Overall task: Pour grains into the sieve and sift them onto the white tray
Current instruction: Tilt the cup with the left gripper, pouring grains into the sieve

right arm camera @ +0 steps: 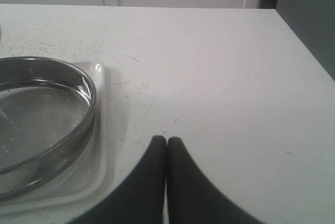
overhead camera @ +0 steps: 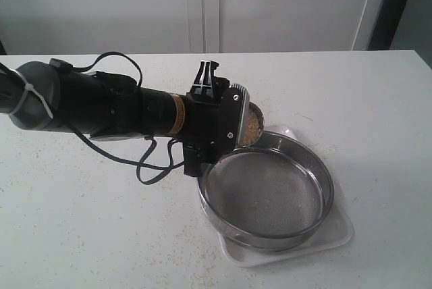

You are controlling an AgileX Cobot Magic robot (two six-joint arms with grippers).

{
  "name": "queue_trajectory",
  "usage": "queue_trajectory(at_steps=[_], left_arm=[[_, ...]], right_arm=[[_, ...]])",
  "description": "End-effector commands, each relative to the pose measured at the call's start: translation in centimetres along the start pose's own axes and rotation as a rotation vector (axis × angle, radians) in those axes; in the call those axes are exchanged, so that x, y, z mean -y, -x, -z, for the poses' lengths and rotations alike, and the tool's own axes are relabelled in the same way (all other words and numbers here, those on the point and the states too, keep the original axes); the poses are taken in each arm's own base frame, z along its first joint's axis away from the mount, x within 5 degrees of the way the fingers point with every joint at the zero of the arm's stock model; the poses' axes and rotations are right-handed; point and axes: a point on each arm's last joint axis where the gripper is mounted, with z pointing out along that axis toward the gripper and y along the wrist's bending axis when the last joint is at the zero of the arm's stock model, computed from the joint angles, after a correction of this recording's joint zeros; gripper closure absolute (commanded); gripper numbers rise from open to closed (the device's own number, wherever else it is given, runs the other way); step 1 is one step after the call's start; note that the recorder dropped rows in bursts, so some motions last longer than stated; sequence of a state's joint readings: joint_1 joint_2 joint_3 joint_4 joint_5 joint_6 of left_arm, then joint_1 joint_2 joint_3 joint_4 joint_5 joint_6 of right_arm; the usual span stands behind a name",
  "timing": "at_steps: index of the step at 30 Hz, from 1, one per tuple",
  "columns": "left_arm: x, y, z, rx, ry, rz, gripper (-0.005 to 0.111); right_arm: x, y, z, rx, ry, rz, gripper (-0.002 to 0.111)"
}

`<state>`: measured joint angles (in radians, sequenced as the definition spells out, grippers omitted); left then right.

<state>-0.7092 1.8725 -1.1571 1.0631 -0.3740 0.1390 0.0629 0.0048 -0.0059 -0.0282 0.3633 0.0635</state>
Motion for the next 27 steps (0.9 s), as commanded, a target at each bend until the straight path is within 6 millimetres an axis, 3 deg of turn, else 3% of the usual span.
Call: queue_trajectory(at_steps=[1,27], left_arm=[[-0.57,0.52,0.27,0.031,0.024,-0.022,0.107],[-0.56,0.49,0.27,0.026,0.025,-0.124,0.107]], right_arm=[[0.02,-0.04,-0.03,0.013,-0.002,0.000,0.108],[0.02,-0.04,-0.03,0.013,-0.002,0.000,0.108]])
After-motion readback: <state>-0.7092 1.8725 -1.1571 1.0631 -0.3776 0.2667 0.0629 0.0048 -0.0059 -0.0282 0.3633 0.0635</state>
